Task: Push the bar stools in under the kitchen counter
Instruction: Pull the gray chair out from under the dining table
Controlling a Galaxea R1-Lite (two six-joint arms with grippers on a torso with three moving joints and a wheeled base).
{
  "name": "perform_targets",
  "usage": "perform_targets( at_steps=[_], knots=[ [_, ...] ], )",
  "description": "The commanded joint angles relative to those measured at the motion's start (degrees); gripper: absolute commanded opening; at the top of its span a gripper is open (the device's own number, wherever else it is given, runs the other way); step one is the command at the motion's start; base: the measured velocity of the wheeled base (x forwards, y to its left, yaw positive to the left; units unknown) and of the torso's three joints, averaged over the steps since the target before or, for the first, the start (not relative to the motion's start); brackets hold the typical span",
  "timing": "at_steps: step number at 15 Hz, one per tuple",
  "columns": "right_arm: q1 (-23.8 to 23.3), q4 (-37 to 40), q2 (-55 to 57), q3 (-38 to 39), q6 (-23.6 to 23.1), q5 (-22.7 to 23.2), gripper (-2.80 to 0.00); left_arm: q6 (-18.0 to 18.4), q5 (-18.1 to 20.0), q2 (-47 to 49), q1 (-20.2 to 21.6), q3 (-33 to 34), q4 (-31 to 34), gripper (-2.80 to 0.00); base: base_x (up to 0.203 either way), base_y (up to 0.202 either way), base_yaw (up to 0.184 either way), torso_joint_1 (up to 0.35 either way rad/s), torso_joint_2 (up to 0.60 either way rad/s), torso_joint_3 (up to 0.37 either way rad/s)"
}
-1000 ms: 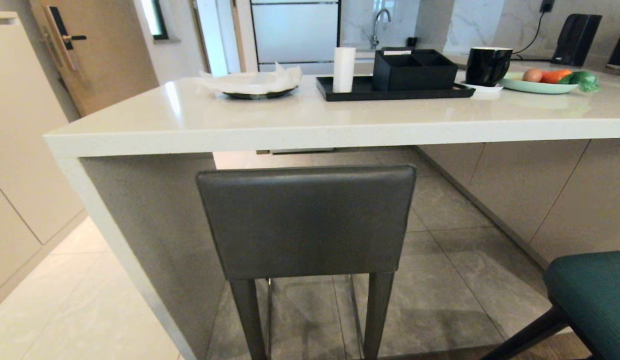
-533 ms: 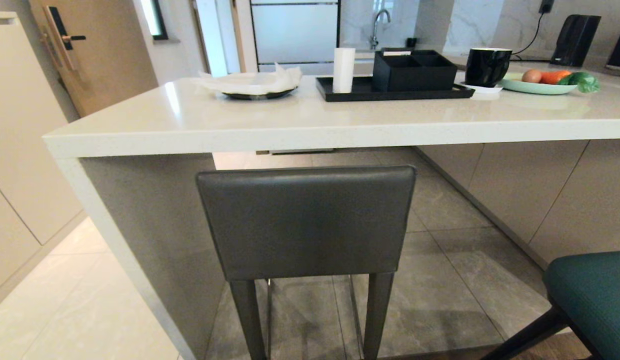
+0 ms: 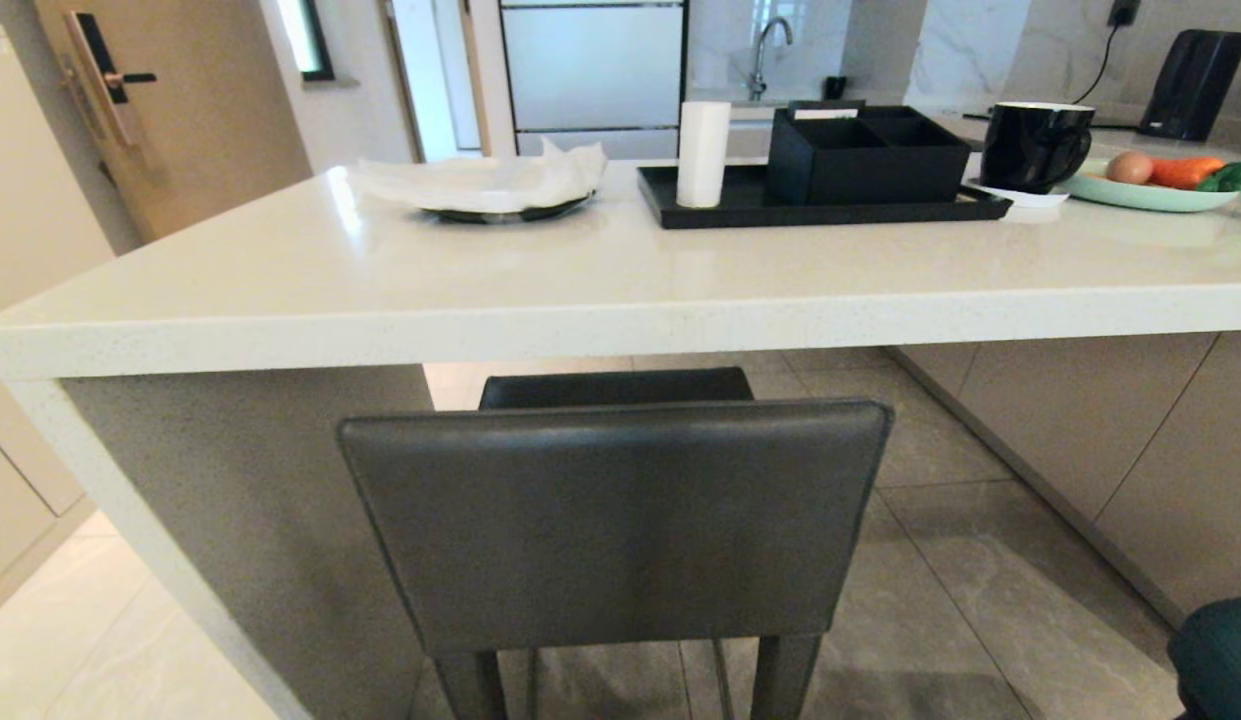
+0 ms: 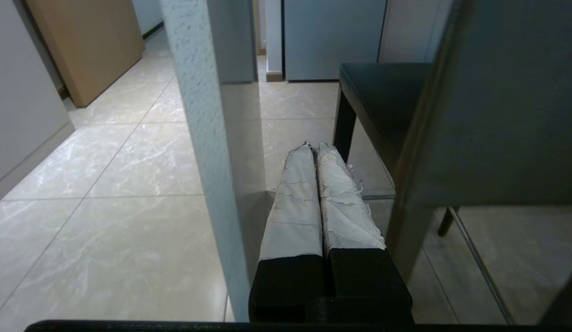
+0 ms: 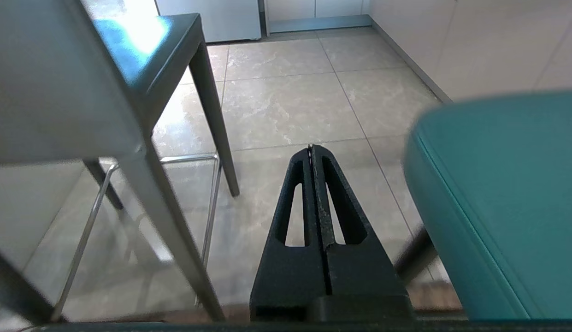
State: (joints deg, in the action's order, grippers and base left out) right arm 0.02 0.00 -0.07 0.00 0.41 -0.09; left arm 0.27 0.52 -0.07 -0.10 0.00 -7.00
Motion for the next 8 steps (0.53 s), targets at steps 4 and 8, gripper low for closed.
perform_targets(
  at_steps=[4, 8],
  knots=[
    [0.1, 0.0, 0.1, 0.0, 0.0, 0.0, -2.80, 0.0, 0.0, 0.1, 0.0, 2.3, -0.1, -2.80, 0.144, 0.000, 0.002, 0.006, 0.00, 0.003],
    [0.0, 0.0, 0.1, 0.0, 0.0, 0.0, -2.80, 0.1, 0.0, 0.1, 0.0, 2.3, 0.0, -2.80, 0.000, 0.000, 0.000, 0.000, 0.00, 0.000]
  ],
)
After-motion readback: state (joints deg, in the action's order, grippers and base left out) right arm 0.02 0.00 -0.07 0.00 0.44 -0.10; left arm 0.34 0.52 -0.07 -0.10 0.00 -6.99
